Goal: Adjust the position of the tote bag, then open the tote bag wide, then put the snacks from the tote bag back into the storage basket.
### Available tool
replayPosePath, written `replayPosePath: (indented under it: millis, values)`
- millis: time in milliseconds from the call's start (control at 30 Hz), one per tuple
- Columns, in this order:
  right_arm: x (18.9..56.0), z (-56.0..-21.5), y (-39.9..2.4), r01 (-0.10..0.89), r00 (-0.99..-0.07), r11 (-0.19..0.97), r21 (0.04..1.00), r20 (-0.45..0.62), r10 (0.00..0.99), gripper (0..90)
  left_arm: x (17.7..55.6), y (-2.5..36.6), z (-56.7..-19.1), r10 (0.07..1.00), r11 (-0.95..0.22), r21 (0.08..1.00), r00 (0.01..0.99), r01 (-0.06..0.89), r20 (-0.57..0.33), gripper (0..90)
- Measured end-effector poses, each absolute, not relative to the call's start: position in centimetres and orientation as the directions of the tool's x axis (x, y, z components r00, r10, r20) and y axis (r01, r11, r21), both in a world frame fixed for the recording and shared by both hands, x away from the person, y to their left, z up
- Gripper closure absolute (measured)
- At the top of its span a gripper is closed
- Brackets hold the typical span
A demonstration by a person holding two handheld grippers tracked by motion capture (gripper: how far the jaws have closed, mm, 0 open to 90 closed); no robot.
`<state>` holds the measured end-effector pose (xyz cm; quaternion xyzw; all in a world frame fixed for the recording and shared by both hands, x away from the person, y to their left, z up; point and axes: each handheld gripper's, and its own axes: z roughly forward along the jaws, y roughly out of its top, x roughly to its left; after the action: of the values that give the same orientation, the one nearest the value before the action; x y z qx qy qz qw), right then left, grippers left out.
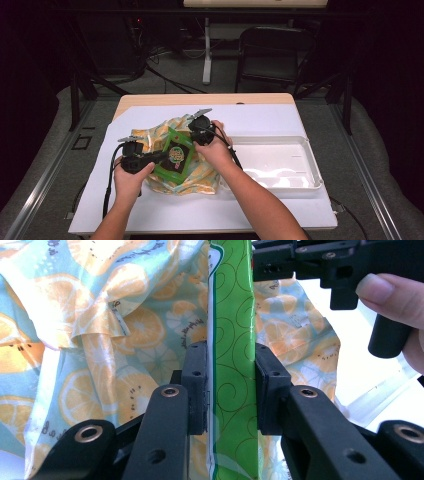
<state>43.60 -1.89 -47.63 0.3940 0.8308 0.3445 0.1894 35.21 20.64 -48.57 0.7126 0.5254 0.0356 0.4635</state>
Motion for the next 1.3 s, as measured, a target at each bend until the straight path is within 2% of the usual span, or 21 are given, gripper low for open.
replayPosePath:
  millis: [267, 467, 967, 1167, 1300]
  values:
    - [43.1, -47.0, -2.5, 0.515, -0.630, 0.412, 0.752, 0.007, 0.776, 57.2, 35.2, 21.2, -48.4, 0.787, -0.006, 0.701, 0.436, 0.713, -0.437, 72.3]
    - [42.0, -46.9, -3.2, 0.475, -0.652, 0.400, 0.784, 0.008, 0.758, 52.2, 35.3, 21.3, -48.4, 0.788, 0.004, 0.699, 0.428, 0.715, -0.443, 72.3]
    - [38.8, -48.0, -6.4, 0.451, -0.674, 0.360, 0.816, 0.047, 0.738, 49.7, 35.1, 21.3, -48.2, 0.791, 0.000, 0.704, 0.431, 0.711, -0.435, 72.3]
    - [37.7, -48.5, -6.8, 0.439, -0.688, 0.368, 0.820, 0.043, 0.724, 49.4, 35.0, 21.4, -47.9, 0.789, 0.003, 0.710, 0.435, 0.705, -0.435, 72.3]
    - [37.2, -48.8, -7.0, 0.432, -0.688, 0.332, 0.838, 0.068, 0.723, 48.0, 34.7, 21.5, -47.4, 0.785, 0.013, 0.720, 0.439, 0.694, -0.437, 72.3]
